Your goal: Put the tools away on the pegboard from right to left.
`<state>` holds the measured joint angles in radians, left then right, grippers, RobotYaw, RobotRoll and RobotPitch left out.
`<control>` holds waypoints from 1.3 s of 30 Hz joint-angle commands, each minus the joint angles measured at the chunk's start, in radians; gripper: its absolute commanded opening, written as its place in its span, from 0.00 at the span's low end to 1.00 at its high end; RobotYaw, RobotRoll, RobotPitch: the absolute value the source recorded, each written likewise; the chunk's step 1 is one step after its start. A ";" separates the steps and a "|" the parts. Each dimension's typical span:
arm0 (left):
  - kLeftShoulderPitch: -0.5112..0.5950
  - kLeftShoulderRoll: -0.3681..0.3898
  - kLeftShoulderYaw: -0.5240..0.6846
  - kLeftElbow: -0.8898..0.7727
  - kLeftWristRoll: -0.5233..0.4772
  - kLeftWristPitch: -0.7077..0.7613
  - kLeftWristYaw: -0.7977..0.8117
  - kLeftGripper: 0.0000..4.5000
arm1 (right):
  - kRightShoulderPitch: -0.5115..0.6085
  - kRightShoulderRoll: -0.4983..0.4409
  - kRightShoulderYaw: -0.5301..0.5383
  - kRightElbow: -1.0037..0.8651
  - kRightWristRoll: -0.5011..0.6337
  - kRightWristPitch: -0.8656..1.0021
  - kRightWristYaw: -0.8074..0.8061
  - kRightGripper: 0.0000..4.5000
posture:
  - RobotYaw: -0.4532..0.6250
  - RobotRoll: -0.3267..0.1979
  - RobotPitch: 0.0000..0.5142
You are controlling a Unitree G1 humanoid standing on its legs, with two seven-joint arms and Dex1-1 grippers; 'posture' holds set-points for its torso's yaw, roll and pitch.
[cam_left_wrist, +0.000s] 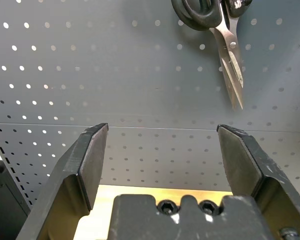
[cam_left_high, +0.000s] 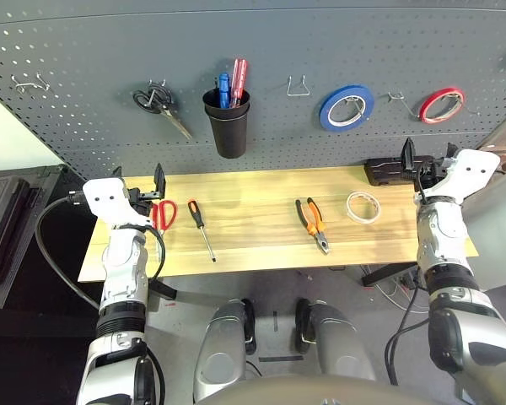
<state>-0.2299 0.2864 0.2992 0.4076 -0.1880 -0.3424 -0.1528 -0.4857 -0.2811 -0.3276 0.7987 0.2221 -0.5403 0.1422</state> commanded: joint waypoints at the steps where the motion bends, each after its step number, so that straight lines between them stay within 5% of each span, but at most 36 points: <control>1: 0.019 -0.006 0.002 -0.015 -0.006 0.000 -0.005 0.99 | 0.007 -0.001 -0.006 0.006 0.003 0.007 0.000 1.00 | 0.53 0.62 0.23; 11: 0.074 -0.008 -0.039 -0.103 -0.031 0.074 -0.082 0.99 | 0.017 -0.011 0.010 -0.016 -0.013 0.042 0.007 1.00 | 0.55 0.62 0.26; 20: 0.192 0.091 -0.197 -0.360 -0.064 0.302 -0.344 0.99 | 0.004 -0.076 0.067 -0.021 -0.045 0.218 0.101 1.00 | 0.54 0.62 0.34; 39: 0.242 0.258 -0.398 -0.498 0.049 0.358 -0.578 0.99 | -0.066 -0.324 0.290 -0.053 -0.139 0.650 0.562 1.00 | 0.47 0.62 0.68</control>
<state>-0.0165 0.5312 -0.0735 -0.0703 -0.1563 0.0111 -0.7113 -0.5532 -0.5863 -0.0645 0.7354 0.1036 0.0865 0.6606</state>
